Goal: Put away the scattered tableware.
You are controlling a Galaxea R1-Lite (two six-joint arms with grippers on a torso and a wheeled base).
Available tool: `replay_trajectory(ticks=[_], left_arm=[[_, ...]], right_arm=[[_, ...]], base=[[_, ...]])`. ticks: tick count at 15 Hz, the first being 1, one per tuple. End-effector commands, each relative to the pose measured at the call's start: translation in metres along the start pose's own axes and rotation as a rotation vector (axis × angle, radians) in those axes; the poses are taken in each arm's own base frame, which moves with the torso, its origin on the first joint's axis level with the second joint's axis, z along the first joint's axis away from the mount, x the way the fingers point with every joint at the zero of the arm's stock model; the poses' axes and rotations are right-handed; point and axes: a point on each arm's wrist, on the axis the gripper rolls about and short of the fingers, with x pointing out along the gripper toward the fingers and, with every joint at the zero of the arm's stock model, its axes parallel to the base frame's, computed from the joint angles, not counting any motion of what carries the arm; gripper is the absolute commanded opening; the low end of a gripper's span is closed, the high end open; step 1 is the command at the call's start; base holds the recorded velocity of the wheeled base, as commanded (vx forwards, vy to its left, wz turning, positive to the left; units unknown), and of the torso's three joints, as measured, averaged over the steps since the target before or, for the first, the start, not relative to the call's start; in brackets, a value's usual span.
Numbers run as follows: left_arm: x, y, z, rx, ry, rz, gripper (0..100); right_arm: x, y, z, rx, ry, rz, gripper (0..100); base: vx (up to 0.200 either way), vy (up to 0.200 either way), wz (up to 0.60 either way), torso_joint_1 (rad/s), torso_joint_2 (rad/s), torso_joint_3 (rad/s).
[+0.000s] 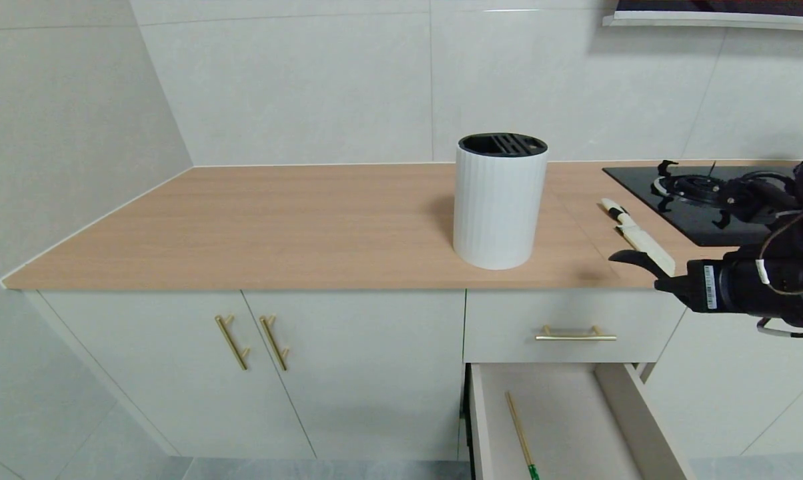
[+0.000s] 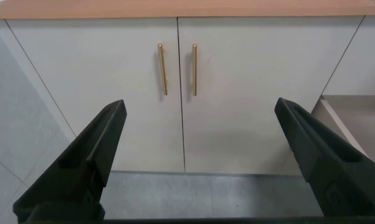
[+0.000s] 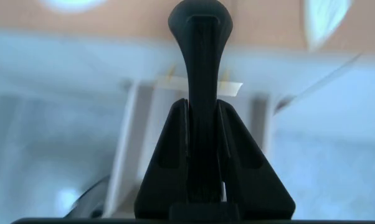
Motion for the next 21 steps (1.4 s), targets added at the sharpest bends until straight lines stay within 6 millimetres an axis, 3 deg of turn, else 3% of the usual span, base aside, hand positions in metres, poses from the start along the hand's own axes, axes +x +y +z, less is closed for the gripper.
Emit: replay_trajectory(ticks=[1, 9, 15, 21], left_arm=[[0.000, 0.000, 0.000, 0.000, 0.001, 0.001, 100], [0.000, 0.000, 0.000, 0.000, 0.001, 0.001, 100], [0.000, 0.000, 0.000, 0.000, 0.001, 0.001, 100], [0.000, 0.000, 0.000, 0.002, 0.001, 0.001, 100]], right_arm=[[-0.013, 0.006, -0.013, -0.017, 0.009, 0.030, 0], [-0.006, 0.011, -0.025, -0.041, 0.056, 0.053, 0], [0.018, 0.010, -0.034, -0.043, 0.141, 0.034, 0], [0.027, 0.010, -0.037, -0.043, 0.171, 0.026, 0]], base=[[0.000, 0.000, 0.00, 0.000, 0.00, 0.000], [0.000, 0.000, 0.00, 0.000, 0.00, 0.000], [0.000, 0.000, 0.00, 0.000, 0.00, 0.000], [0.000, 0.000, 0.00, 0.000, 0.00, 0.000]])
